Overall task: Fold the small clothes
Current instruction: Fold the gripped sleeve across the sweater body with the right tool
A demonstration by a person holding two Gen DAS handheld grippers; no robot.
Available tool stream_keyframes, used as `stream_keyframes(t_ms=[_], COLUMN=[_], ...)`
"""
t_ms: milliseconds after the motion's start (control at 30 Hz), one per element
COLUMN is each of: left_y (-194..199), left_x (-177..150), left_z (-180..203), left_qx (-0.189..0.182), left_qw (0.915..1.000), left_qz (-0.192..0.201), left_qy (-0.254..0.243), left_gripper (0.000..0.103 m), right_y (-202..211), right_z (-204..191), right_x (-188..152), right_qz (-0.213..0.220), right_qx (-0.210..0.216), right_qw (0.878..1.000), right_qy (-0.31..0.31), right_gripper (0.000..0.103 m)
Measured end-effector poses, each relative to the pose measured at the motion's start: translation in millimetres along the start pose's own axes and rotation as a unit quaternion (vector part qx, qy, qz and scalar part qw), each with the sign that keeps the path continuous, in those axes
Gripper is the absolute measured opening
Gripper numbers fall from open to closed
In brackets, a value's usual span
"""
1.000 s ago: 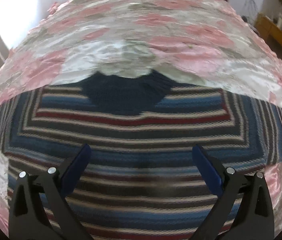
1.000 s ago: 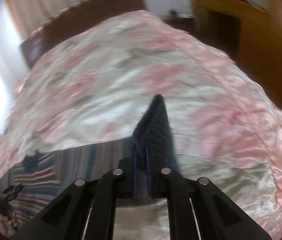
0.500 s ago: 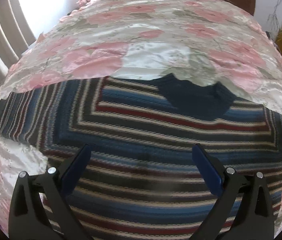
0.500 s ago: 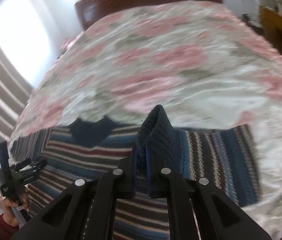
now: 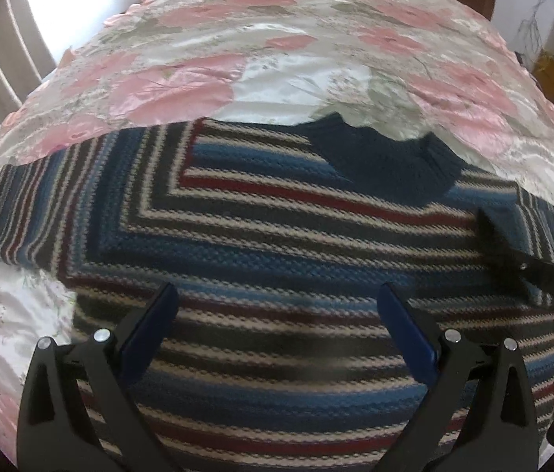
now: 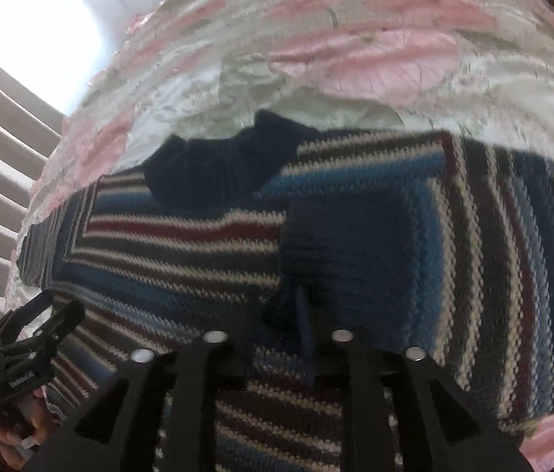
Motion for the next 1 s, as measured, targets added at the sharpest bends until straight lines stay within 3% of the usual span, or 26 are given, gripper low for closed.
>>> stream_keyframes(t_ms=[133,333,533,800,833,933,1000], left_y=[5,7,-14,-33,-32,-30,-26], left_x=[-2,-11,-12,-17,-17,-17,-15], left_z=[28,103,168,217,222,237,242], left_qx=[-0.025,-0.086,-0.089,-0.088,-0.091,-0.096,-0.098], left_qw=[0.9996,0.9952,0.9926,0.9897,0.9891,0.9883,0.9883], left_qz=[-0.001,-0.027,-0.051,-0.068,-0.070,-0.074,-0.068], left_qy=[-0.010,-0.037,-0.064,-0.090,-0.092,-0.093,-0.095], left_gripper=[0.100,0.100,0.100,0.099,0.097,0.069,0.044], right_y=[40,107,135,157,158,161,165], right_z=[5,47,94,115,115,113,113], right_x=[-3,-24,-66,-98,-99,-103,-106], right_qz=[0.030,0.065,0.065,0.104,0.106,0.111,0.116], right_qx=[0.007,-0.038,-0.071,-0.060,-0.060,-0.056,-0.059], right_qw=[0.999,0.997,0.995,0.993,0.992,0.992,0.992], right_qy=[0.013,0.010,-0.002,-0.013,-0.011,-0.005,-0.002], right_gripper=[0.029,0.034,0.034,0.034,0.035,0.036,0.036])
Point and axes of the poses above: each gripper's, at about its wrist camera, not at the fingertips, and y roughly against the way its jaws point, z to its right, x to its top, the point moved 5 cm from there along -y, roughly the way its jaws point, and after that the axes turned 7 degrees about x, right-handed, at the moved point
